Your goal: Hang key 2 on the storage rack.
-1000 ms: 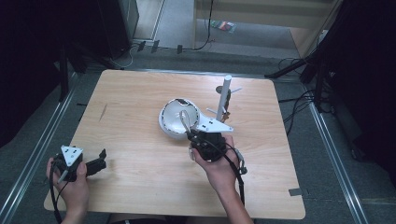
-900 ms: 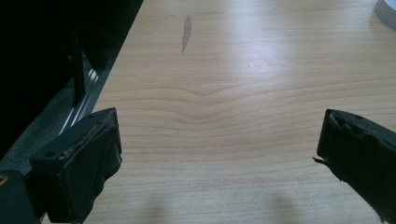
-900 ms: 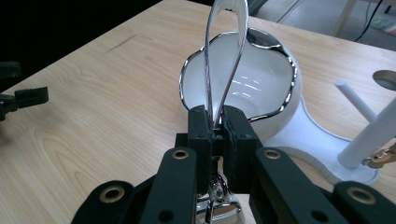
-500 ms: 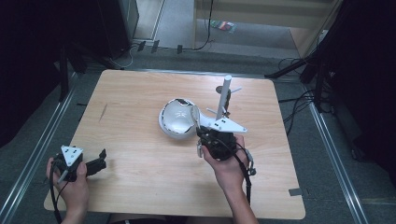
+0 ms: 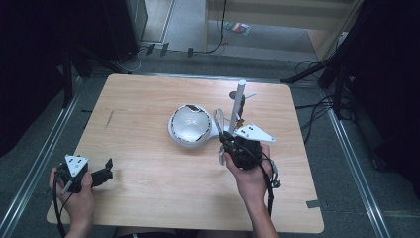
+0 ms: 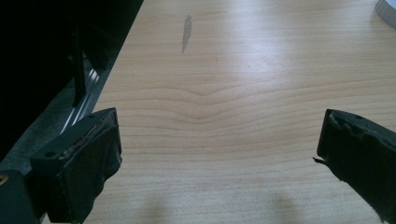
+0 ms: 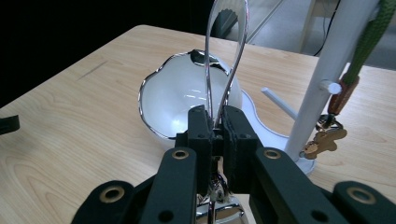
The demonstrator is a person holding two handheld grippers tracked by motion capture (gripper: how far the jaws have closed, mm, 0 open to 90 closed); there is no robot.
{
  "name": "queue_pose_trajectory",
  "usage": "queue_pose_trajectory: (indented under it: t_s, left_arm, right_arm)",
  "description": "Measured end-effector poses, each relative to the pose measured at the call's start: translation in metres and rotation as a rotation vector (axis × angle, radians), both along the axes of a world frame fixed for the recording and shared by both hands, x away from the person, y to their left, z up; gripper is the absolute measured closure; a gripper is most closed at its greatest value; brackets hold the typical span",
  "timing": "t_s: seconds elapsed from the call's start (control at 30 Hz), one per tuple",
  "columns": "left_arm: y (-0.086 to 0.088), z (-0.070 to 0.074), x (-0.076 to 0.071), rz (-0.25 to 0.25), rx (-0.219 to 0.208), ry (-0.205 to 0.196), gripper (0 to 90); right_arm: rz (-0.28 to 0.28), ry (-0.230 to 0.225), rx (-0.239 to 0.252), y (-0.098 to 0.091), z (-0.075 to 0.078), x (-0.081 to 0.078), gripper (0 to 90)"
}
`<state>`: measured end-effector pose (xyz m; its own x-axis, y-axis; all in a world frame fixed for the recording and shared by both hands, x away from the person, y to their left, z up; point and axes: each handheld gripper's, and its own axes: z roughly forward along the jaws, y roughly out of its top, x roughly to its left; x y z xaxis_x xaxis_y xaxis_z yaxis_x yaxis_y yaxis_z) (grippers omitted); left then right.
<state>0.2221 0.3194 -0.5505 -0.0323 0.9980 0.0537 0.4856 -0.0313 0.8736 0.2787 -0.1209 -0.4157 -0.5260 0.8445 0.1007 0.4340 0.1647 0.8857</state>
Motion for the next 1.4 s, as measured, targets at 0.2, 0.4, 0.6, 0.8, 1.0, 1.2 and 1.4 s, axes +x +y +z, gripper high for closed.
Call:
queue_pose_trajectory:
  t_s: [0.2, 0.4, 0.6, 0.8, 1.0, 1.2, 1.4]
  left_arm:
    - [0.0, 0.0, 0.0, 0.0, -0.003, 0.0, 0.0]
    - [0.0, 0.0, 0.0, -0.002, -0.001, 0.0, 0.0]
    - [0.0, 0.0, 0.0, -0.002, 0.001, 0.0, 0.0]
    - [0.0, 0.0, 0.0, -0.003, 0.001, 0.0, 0.0]
    - [0.0, 0.0, 0.0, -0.002, -0.003, 0.0, 0.0]
    - [0.0, 0.0, 0.0, -0.001, -0.004, -0.001, 0.0]
    - [0.0, 0.0, 0.0, 0.0, -0.007, 0.0, 0.0]
  right_arm:
    - [-0.014, -0.008, 0.006, -0.005, 0.002, 0.0, 83.5]
    - [-0.027, -0.017, 0.005, -0.009, 0.004, 0.001, 83.5]
    - [-0.038, -0.026, -0.002, -0.012, 0.005, 0.001, 83.5]
    - [-0.057, -0.031, -0.008, -0.018, 0.006, 0.0, 83.5]
    - [-0.078, -0.034, -0.011, -0.023, 0.005, 0.001, 83.5]
    - [-0.102, -0.04, -0.015, -0.029, 0.004, 0.002, 83.5]
    - [-0.124, -0.038, -0.025, -0.031, 0.001, 0.005, 83.5]
